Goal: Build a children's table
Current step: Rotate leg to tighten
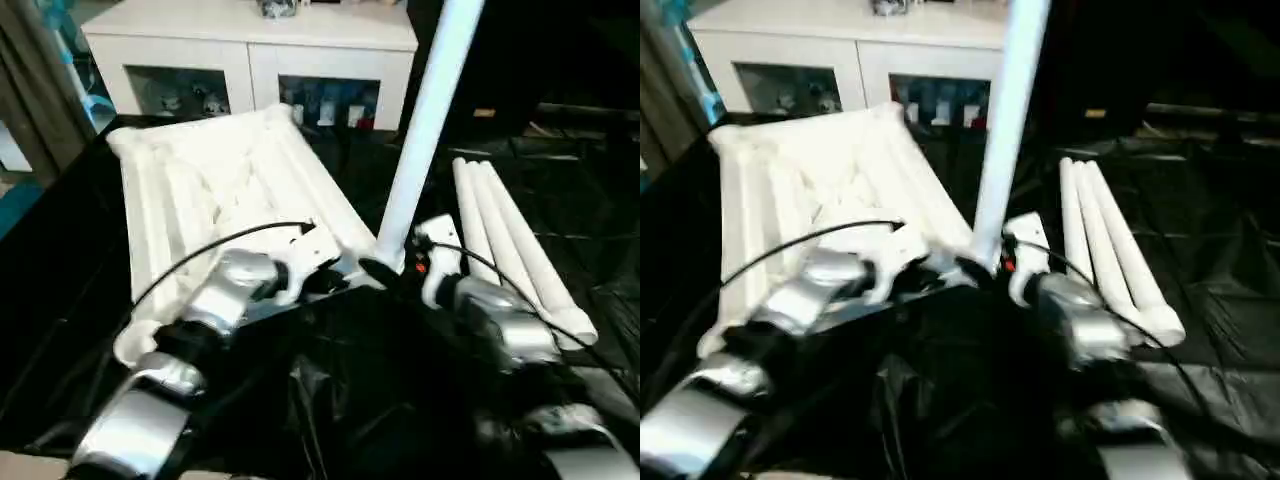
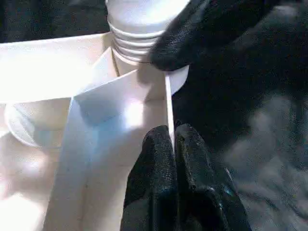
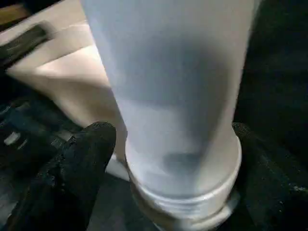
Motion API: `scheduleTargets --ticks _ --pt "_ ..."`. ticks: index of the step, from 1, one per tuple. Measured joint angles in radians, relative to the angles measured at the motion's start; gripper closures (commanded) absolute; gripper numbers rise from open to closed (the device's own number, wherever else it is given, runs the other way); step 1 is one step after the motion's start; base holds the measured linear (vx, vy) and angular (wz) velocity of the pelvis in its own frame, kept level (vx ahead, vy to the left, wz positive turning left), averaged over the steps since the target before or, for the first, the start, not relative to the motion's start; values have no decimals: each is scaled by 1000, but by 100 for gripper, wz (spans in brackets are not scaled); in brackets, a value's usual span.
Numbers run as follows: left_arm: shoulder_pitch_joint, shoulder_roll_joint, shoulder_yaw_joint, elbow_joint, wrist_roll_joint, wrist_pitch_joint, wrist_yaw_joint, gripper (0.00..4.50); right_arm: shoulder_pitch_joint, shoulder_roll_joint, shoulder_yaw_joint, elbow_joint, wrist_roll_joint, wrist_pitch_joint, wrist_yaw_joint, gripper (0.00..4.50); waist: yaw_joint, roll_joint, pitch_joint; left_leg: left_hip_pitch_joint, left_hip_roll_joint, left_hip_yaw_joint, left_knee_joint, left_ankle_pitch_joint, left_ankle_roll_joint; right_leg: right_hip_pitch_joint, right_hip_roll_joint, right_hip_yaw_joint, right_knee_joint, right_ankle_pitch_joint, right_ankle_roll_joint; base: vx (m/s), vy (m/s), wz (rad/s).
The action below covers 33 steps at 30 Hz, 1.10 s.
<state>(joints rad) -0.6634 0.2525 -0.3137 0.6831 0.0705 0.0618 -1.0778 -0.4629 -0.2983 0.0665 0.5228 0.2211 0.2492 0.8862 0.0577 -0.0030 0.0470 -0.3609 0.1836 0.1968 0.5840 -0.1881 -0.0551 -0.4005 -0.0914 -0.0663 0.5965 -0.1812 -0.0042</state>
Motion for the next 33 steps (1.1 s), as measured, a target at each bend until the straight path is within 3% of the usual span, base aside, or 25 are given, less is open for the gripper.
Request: scheduleTargets --ticks 5,10,11,20,26,33 --pt "20 48 -13 -39 -37 -14 -152 450 45 -100 35 -72 27 30 181 55 20 0 0 -6 0 3 4 -2 7 -4 -1 1 0 -2 -3 0 0 0" --pt "22 58 -17 -39 -37 -18 -182 450 48 -119 41 -87 45 47 240 55 30 0 0 -6 2 4 7 -2 6 -4 -1 1 3 -2 -3 0 0 0" --pt "23 59 -18 -39 -37 -18 -185 450 48 -119 41 -87 45 48 241 82 30 0 0 -6 2 4 8 -3 3 -4 -1 1 4 -2 -3 0 0 0" --pt "24 48 -19 -42 -36 -18 -182 450 58 -106 41 -104 59 69 248 152 32 0 0 -6 3 4 7 -2 1 -4 -1 0 5 -2 -3 0 0 0" --pt "11 8 -13 -6 -7 -10 -75 450 75 -55 10 -91 37 38 104 179 29 0 0 0 2 4 8 -4 -1 2 -1 2 4 -2 -3 0 0 0" --pt "-52 -113 27 101 24 82 209 450 -19 109 -85 55 3 2 -318 180 4 0 1 4 1 3 7 -2 -4 6 -1 2 -3 -6 3 -37 2 -3"
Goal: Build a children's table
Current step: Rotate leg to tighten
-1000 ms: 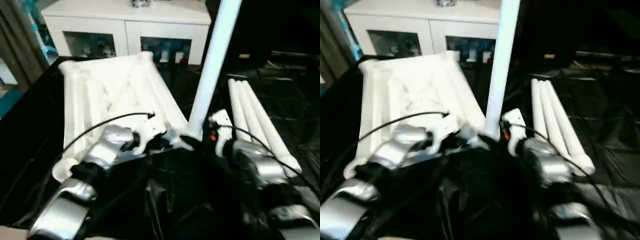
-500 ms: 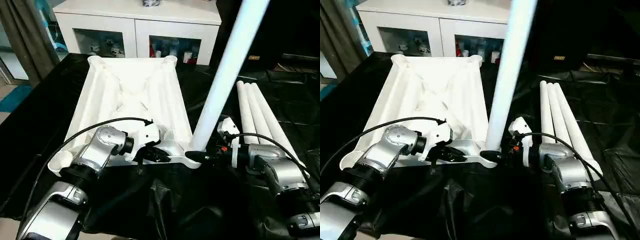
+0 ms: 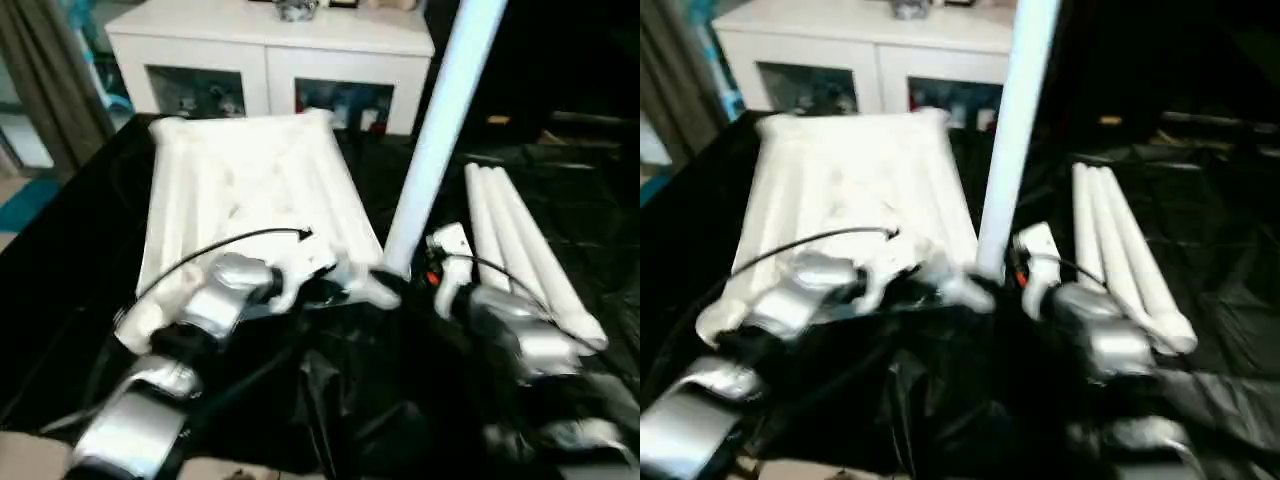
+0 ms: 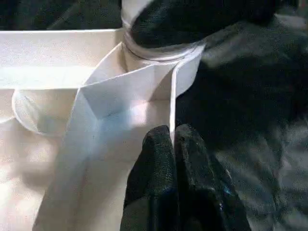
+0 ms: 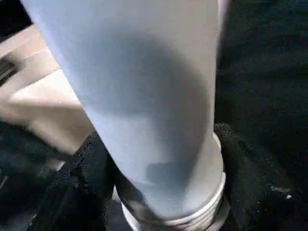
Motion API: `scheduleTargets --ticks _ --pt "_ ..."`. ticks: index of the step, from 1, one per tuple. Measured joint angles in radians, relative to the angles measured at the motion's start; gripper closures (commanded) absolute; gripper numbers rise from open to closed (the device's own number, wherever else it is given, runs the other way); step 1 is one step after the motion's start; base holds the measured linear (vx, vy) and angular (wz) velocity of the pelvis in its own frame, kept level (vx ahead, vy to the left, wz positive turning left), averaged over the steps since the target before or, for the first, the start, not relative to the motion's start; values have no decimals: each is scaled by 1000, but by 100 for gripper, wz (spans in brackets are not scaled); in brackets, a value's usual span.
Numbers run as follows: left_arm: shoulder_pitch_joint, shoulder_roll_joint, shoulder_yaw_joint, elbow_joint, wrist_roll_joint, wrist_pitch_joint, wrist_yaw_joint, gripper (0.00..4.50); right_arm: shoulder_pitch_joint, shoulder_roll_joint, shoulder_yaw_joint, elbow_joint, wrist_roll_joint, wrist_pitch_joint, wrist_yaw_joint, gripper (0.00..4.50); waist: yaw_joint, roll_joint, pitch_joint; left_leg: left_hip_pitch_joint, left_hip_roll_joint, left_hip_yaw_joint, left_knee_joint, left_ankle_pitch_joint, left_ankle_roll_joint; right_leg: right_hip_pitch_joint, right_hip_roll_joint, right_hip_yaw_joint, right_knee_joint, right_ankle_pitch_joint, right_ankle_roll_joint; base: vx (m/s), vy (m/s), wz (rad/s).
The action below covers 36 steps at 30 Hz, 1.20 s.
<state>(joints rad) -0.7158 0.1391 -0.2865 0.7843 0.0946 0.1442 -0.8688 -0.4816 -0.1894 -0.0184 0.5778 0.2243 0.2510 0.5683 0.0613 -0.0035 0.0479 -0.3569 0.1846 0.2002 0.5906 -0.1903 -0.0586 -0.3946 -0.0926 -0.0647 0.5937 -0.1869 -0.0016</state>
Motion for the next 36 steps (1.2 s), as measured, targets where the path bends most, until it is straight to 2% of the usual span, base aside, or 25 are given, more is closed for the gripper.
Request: scheduleTargets --ticks 3,5,9,11,14,15,20,26,28,31,34,36 --pt "-30 -47 16 48 11 21 100 450 -52 79 -50 71 -5 -18 -170 181 -6 0 0 -1 -1 -1 0 0 0 -1 0 0 -3 0 0 0 0 0" --pt "-42 -70 19 65 17 31 146 450 -86 104 -62 112 -8 -28 -234 181 -9 0 0 -1 -1 -1 0 0 0 -1 0 0 -4 0 0 0 0 0" --pt "-42 -73 26 65 17 33 152 450 -99 113 -61 144 -27 -72 -235 181 -10 3 -1 -1 -2 -1 0 0 0 -1 0 0 -4 0 0 0 0 0" --pt "-42 -73 27 64 17 33 148 450 -96 111 -61 145 -30 -83 -225 125 -10 3 -1 -1 -1 -1 0 0 0 -1 0 0 -3 3 0 0 0 0" --pt "-42 -67 29 63 17 26 125 450 -84 85 -27 141 -65 -107 -174 109 -9 4 -1 -1 -1 -1 0 0 0 -1 0 0 -1 5 -1 0 0 0" --pt "-42 -61 27 63 17 20 112 450 -77 73 -11 132 -75 -111 -148 93 -9 4 -1 -1 -1 -1 -1 0 0 -1 0 0 0 5 -1 0 0 0" --pt "-13 19 11 14 7 -26 -48 450 -17 -20 58 49 -76 -103 77 93 -8 4 -1 -1 0 -1 -6 0 0 -3 1 -1 1 7 -3 0 0 0" --pt "23 97 -6 -53 -23 -63 -223 450 19 -104 100 -34 -45 -70 287 93 -6 4 -1 -5 2 -1 -5 0 1 -6 2 -2 1 6 -4 0 0 0" --pt "33 129 -12 -73 -41 -88 -299 450 47 -148 115 -99 -15 -33 377 93 0 4 -1 -10 2 -1 -5 2 7 -10 2 -3 1 5 -4 0 0 0" --pt "43 164 -18 -87 -59 -97 -382 450 64 -185 138 -143 8 -6 467 93 9 4 -1 -12 3 0 -3 1 9 -11 1 -3 2 4 -6 0 0 0" --pt "47 173 -26 -96 -62 -92 -423 450 81 -208 145 -163 18 3 521 93 24 4 -1 -11 3 1 -1 1 9 -11 1 -2 2 4 -6 0 0 0" --pt "47 178 -27 -96 -63 -88 -438 450 83 -214 145 -166 19 10 542 93 27 4 -1 -11 4 1 0 0 7 -11 1 -2 3 4 -7 0 0 0"
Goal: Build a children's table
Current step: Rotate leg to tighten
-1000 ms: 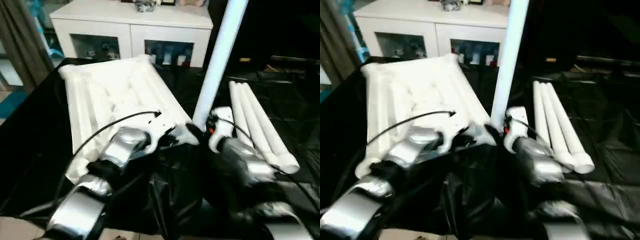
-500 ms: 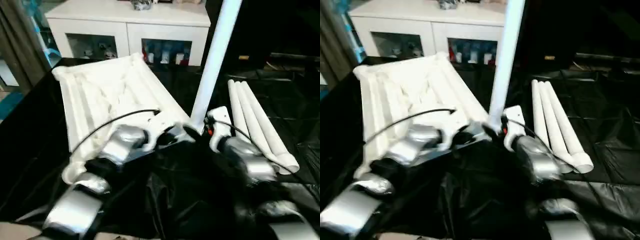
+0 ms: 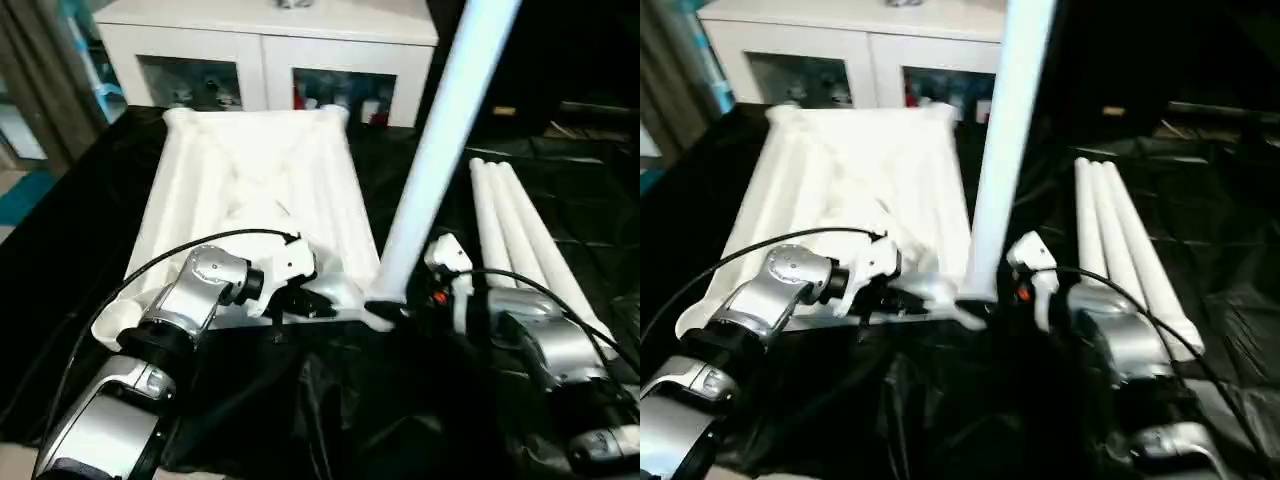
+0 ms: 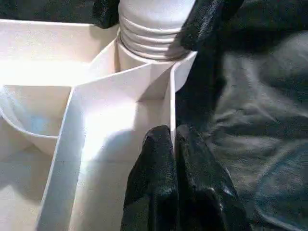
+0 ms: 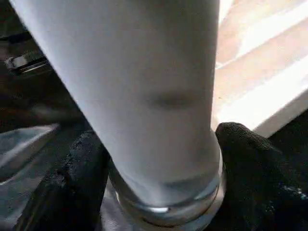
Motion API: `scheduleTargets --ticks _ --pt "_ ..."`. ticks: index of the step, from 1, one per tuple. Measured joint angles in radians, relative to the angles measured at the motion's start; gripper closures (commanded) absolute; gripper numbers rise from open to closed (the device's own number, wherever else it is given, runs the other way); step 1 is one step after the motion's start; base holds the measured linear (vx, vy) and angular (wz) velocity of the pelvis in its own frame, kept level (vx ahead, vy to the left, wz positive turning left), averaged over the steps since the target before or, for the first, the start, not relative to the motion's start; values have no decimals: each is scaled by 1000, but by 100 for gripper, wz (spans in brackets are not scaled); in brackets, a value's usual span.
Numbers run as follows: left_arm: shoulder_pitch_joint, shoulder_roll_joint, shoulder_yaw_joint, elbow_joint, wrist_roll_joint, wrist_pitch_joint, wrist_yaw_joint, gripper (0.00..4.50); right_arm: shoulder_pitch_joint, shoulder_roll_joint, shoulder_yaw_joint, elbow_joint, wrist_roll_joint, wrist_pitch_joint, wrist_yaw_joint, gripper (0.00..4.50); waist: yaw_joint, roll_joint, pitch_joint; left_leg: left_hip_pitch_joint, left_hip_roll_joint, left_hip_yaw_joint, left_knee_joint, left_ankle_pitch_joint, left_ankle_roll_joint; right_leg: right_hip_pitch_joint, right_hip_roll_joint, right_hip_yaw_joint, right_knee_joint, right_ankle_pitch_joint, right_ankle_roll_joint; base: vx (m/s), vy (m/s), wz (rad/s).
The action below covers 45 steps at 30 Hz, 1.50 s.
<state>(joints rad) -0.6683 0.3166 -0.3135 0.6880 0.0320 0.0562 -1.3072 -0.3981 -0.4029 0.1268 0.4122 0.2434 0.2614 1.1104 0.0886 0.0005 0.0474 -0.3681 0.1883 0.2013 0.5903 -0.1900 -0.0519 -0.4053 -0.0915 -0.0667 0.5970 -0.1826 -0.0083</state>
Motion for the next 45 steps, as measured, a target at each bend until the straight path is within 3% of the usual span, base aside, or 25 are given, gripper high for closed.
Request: scheduleTargets --ticks 2,4,10,14,18,24,27,28,29,32,38,45 --pt "0 3 -1 0 0 1 -7 450 0 -2 1 -1 0 6 11 93 0 0 0 0 0 0 1 -2 -4 0 0 0 1 0 0 0 0 0" --pt "1 4 -1 0 0 1 -10 450 1 -3 4 -8 0 14 12 128 0 0 0 0 0 0 1 -1 -5 1 0 0 2 0 0 0 0 0" --pt "1 -7 0 3 1 -5 9 450 10 4 4 -26 1 23 -11 162 0 0 0 1 1 0 2 -1 -5 1 0 0 3 0 0 0 0 0" --pt "-17 -45 15 40 28 3 151 450 -13 74 -35 35 -31 -7 -186 168 -7 0 0 4 0 0 2 0 -7 3 0 1 4 2 -2 0 0 0" --pt "-41 -101 34 74 42 63 290 450 -59 145 -80 122 -44 -26 -381 171 -28 0 0 5 0 0 2 0 -8 4 0 1 3 2 -1 0 0 0" --pt "-90 -224 76 153 51 147 538 450 -164 286 -152 263 -63 -34 -706 171 -40 0 0 9 -1 -1 2 0 -8 7 0 1 2 2 3 0 0 0" --pt "-91 -248 78 161 53 154 587 450 -177 303 -157 290 -85 -58 -755 171 -40 3 -2 11 -1 -1 0 0 -8 11 0 1 -1 1 3 0 0 0" --pt "-91 -249 79 161 54 154 593 450 -180 306 -158 299 -87 -69 -761 171 -40 4 -3 11 -1 -1 0 0 -8 11 0 1 -1 1 4 0 0 0" --pt "-91 -250 79 162 56 154 595 450 -182 307 -159 307 -89 -77 -762 116 -40 4 -3 11 -1 -1 0 0 -8 11 0 1 -2 1 4 0 0 0" --pt "-91 -253 81 161 61 153 598 450 -181 311 -159 318 -97 -96 -758 92 -42 4 -3 11 -1 -1 1 0 -8 11 0 1 -3 1 4 0 0 0" --pt "-89 -236 76 157 63 139 581 450 -137 269 -156 267 -82 -97 -638 92 -45 2 -1 10 -1 -1 0 0 -8 11 0 1 -4 1 4 0 0 0" --pt "-97 -227 86 147 60 162 606 450 -9 106 -172 87 18 3 -424 92 -41 1 0 3 -1 -1 -1 0 -7 3 0 0 -3 2 5 0 0 0"
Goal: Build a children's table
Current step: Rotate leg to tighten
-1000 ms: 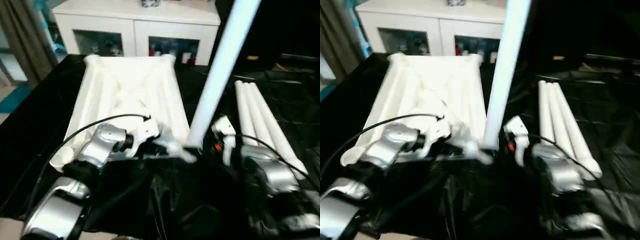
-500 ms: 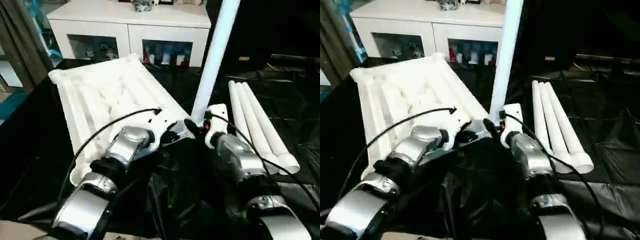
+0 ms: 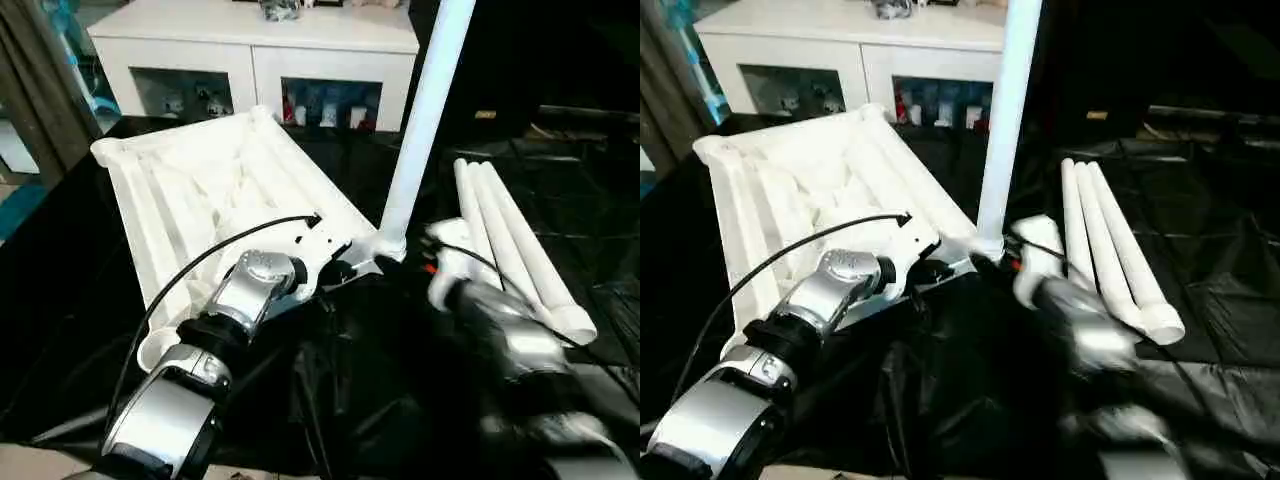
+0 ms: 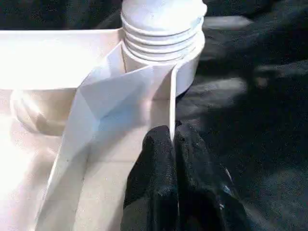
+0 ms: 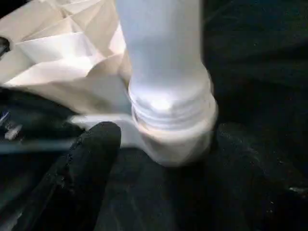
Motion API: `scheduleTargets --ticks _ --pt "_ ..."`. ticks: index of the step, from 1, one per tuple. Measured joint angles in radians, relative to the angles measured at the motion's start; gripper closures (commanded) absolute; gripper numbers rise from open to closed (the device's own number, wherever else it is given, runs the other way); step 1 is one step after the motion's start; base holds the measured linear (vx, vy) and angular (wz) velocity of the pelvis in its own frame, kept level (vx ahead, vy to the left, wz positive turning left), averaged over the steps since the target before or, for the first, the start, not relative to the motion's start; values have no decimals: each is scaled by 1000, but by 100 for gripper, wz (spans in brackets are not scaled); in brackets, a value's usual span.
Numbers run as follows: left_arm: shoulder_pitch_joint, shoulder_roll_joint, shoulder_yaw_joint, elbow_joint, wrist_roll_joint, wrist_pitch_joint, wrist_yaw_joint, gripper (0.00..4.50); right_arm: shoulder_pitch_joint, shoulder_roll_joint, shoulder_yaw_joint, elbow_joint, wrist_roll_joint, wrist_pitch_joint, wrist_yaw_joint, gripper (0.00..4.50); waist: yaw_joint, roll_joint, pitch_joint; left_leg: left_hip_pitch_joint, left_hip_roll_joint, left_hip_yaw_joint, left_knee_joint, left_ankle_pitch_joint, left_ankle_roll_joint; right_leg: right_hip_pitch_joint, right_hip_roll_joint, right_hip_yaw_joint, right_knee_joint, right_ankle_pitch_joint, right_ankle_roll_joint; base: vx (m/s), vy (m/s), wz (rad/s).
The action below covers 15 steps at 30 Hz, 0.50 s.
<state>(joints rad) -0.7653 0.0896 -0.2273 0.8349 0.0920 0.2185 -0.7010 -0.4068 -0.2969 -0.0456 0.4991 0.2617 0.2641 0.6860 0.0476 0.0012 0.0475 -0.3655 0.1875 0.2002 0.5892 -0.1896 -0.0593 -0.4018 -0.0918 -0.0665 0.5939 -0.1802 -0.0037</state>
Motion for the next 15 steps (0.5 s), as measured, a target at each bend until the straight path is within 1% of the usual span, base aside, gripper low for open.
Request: scheduleTargets --ticks 3,5,7,9,10,11,13,15 --pt "-12 -9 21 6 -3 31 39 450 42 -51 -25 -69 29 33 64 92 -3 -1 1 -3 0 0 0 0 0 -1 0 -1 0 2 -1 0 0 0" --pt "-22 -17 36 11 -8 53 73 450 67 -75 -27 -107 47 56 101 92 -7 -1 1 -2 0 0 0 0 0 -1 0 0 0 3 -2 0 0 0" --pt "-29 -27 54 16 -12 67 110 450 86 -75 -27 -133 51 67 110 92 -11 -2 1 -3 0 -2 1 0 0 -1 0 -2 0 4 -4 0 0 0" --pt "-32 -43 64 19 -14 60 143 450 95 -43 -24 -143 44 73 76 92 -12 -1 1 -4 0 -2 0 2 5 -3 0 -2 0 3 -3 0 0 0" --pt "-33 -46 67 20 -17 57 149 422 95 -29 -18 -143 42 74 62 87 -11 -1 1 -4 0 -2 -1 3 6 -5 0 -2 0 3 -3 0 0 0" --pt "-34 -50 70 20 -19 51 151 406 95 -17 -11 -142 38 74 44 85 -8 0 1 -4 0 -2 -1 3 6 -7 0 -3 0 3 -3 0 0 0" --pt "-30 -56 94 16 -43 20 151 406 91 6 3 -137 26 74 8 85 2 0 2 -9 1 -2 -1 3 6 -13 0 -3 1 3 -3 0 0 0" --pt "-30 -61 103 -7 -60 0 155 379 87 28 16 -129 13 74 -17 85 12 0 2 -16 1 -2 2 2 7 -18 0 -3 2 3 -3 0 0 0"
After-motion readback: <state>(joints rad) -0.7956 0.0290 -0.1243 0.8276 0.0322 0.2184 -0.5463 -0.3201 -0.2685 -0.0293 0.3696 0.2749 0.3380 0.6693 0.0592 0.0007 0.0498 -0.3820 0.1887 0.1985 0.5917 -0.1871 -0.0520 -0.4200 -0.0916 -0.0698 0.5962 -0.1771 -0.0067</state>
